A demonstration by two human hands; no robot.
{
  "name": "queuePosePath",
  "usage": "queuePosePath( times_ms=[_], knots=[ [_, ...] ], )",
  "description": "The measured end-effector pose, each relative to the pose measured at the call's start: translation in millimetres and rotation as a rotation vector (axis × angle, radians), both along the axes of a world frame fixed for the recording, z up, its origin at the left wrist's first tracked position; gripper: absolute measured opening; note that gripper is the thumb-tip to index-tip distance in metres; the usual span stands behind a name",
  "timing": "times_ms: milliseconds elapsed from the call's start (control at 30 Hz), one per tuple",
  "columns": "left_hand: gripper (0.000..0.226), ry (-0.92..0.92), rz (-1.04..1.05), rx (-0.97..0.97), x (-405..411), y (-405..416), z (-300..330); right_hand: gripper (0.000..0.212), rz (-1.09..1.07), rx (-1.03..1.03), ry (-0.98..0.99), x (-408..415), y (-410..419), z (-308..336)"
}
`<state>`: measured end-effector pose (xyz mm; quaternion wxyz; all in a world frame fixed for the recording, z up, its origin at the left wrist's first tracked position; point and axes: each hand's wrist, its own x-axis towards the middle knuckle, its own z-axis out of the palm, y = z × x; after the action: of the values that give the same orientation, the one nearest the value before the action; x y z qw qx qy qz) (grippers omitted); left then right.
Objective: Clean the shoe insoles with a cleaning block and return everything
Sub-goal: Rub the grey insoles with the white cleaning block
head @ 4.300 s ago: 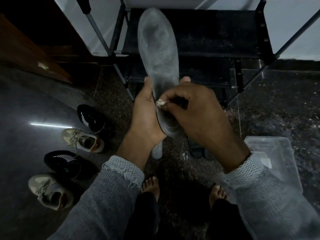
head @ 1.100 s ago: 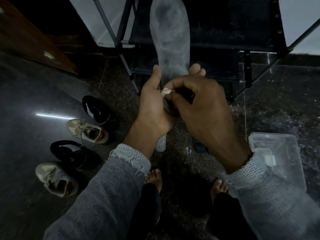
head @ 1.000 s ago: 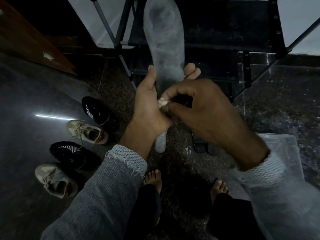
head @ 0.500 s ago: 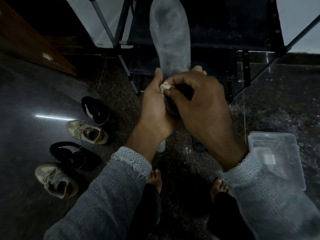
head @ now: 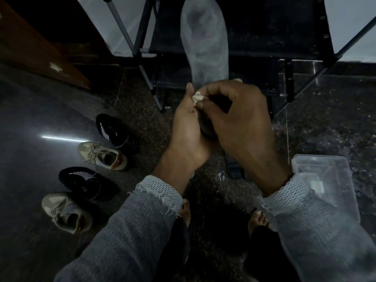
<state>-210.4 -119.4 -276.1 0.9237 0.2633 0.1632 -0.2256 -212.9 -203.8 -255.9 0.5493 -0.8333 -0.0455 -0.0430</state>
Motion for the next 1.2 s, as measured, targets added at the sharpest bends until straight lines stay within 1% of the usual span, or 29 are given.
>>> queuePosePath(
  times_ms=[67,133,300,367,467,600,767,867,933,1033,1100,1200],
  knots=[
    [0.063,0.000,0.015,0.018,0,-1,-2,0.009,-0.018,-0.007,-0.009,0,1,-2],
    [0.063,0.001,0.017,0.027,2,0,-1,0.008,-0.021,0.042,0.000,0,0,-3],
    [0.057,-0.002,0.086,0.096,9,10,1,0.007,-0.037,0.332,0.115,9,-21,0],
    [0.058,-0.009,0.108,0.084,11,12,1,0.007,-0.049,0.370,0.154,11,-30,1],
    [0.056,-0.034,0.105,0.098,10,12,2,0.007,-0.024,0.344,0.207,10,-35,0],
    [0.060,-0.053,0.071,0.099,11,12,-1,0.007,0.039,0.310,0.271,8,-32,-4],
    [0.062,-0.051,0.046,0.086,12,13,-5,0.007,0.052,0.252,0.240,7,-30,-5],
    [0.061,-0.055,0.067,0.078,13,17,-4,0.008,0.075,0.224,0.224,7,-32,-3],
    [0.065,-0.054,0.077,0.084,16,24,-3,0.009,0.168,0.202,0.260,7,-34,0],
    [0.072,-0.049,0.060,0.136,19,31,-2,0.009,0.366,0.115,0.323,3,-33,6],
    [0.070,-0.047,0.054,0.171,17,26,0,0.007,0.385,0.051,0.282,1,-30,4],
    [0.069,-0.025,0.066,0.199,17,21,-1,0.006,0.292,-0.108,0.149,0,-23,-2]
  ],
)
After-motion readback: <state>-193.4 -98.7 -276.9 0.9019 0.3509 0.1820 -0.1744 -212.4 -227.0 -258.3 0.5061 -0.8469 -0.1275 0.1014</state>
